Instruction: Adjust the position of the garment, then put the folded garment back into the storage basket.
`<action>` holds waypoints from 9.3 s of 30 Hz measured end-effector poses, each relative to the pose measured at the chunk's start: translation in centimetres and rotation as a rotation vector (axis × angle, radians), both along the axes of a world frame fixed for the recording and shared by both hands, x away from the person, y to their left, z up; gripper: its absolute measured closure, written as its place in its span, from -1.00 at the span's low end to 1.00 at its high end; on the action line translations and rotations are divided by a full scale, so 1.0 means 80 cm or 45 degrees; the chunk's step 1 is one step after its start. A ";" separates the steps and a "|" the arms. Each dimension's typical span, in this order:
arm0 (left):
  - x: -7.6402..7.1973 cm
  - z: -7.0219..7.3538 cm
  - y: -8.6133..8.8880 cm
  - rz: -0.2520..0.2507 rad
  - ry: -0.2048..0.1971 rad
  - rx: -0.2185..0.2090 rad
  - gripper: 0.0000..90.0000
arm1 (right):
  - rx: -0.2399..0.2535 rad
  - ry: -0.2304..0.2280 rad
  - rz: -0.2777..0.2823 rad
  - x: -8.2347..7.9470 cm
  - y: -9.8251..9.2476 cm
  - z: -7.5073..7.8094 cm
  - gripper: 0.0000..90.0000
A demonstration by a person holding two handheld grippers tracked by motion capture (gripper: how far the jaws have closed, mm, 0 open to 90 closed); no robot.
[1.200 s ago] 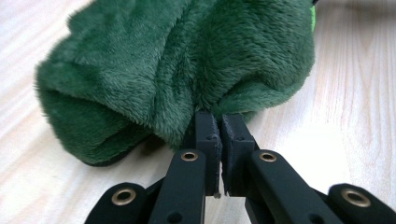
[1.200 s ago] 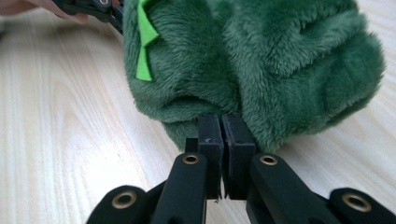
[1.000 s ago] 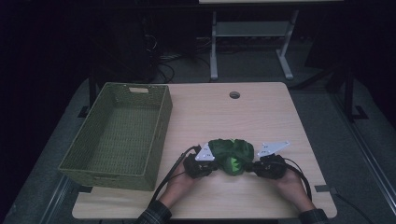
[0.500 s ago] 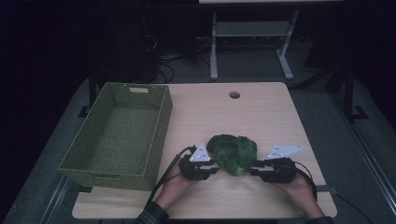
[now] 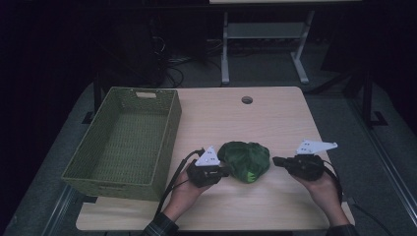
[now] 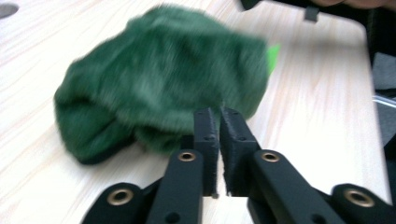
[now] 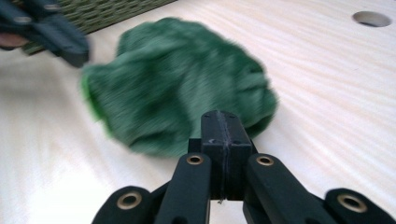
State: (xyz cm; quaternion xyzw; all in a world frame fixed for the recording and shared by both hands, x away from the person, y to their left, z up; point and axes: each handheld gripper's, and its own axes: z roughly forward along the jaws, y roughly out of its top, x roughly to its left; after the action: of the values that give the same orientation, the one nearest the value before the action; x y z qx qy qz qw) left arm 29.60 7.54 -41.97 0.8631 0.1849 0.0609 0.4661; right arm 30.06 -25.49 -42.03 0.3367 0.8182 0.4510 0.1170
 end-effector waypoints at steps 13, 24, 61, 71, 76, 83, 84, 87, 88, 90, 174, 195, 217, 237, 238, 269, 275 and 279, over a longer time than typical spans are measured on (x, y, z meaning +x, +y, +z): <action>0.001 0.012 -0.037 -0.032 0.034 -0.069 0.99 | -0.010 0.050 -0.052 0.093 0.023 0.000 1.00; 0.001 -0.029 -0.062 -0.078 0.096 0.040 0.99 | -0.031 0.169 0.035 0.151 0.066 -0.022 1.00; 0.050 -0.058 0.006 0.120 0.087 0.182 0.99 | -0.075 0.319 0.231 0.088 0.056 -0.053 1.00; 0.052 -0.057 0.011 0.120 0.091 0.180 0.99 | -0.074 0.250 0.159 0.064 0.048 -0.050 0.99; 0.047 -0.042 0.024 0.131 0.078 0.171 0.87 | -0.054 0.167 0.048 0.050 0.023 -0.044 0.69; 0.036 -0.017 0.037 0.114 0.042 0.196 0.46 | -0.085 0.104 -0.123 0.028 -0.009 -0.053 0.03; 0.037 -0.013 0.038 0.117 0.032 0.196 0.38 | -0.102 0.090 -0.144 0.025 -0.012 -0.057 -0.07; 0.039 -0.002 0.040 0.103 0.036 0.173 0.17 | -0.154 0.093 -0.191 0.021 -0.015 -0.066 -0.32; 0.040 0.001 0.040 0.089 0.031 0.180 0.12 | -0.170 0.088 -0.204 0.020 -0.016 -0.068 -0.39; 0.041 0.007 0.037 0.074 0.034 0.166 0.01 | -0.201 0.078 -0.231 0.020 -0.016 -0.073 -0.47; 0.090 0.002 -0.030 -0.120 0.203 0.449 0.51 | -0.205 0.082 -0.281 0.023 -0.021 -0.078 -0.68; 0.082 0.102 0.031 0.021 0.144 0.421 0.50 | -0.205 0.082 -0.281 0.023 -0.021 -0.078 -0.68; 0.084 0.153 0.135 0.249 0.100 0.382 0.50 | -0.226 0.107 -0.306 0.026 -0.019 -0.079 -0.94; 0.076 0.159 0.245 0.529 0.090 0.338 0.50 | -0.229 0.113 -0.307 0.026 -0.019 -0.079 -0.96; 0.076 0.159 0.251 0.545 0.090 0.342 0.50 | -0.229 0.114 -0.306 0.026 -0.019 -0.079 -0.96; 0.106 0.057 0.308 0.780 0.183 0.407 0.48 | -0.231 0.105 -0.296 0.026 -0.019 -0.079 -0.96; 0.112 0.039 0.312 0.775 0.231 0.433 0.46 | -0.230 0.106 -0.295 0.026 -0.019 -0.079 -0.96; 0.115 0.024 0.315 0.779 0.284 0.439 0.46 | -0.231 0.106 -0.295 0.026 -0.019 -0.079 -0.96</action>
State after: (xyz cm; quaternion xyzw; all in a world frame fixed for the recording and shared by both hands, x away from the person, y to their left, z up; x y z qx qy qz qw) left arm 38.80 32.77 -40.01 0.8351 0.4710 0.1331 0.2511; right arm 32.16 -26.99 -48.37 0.4354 0.8153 0.3445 0.1642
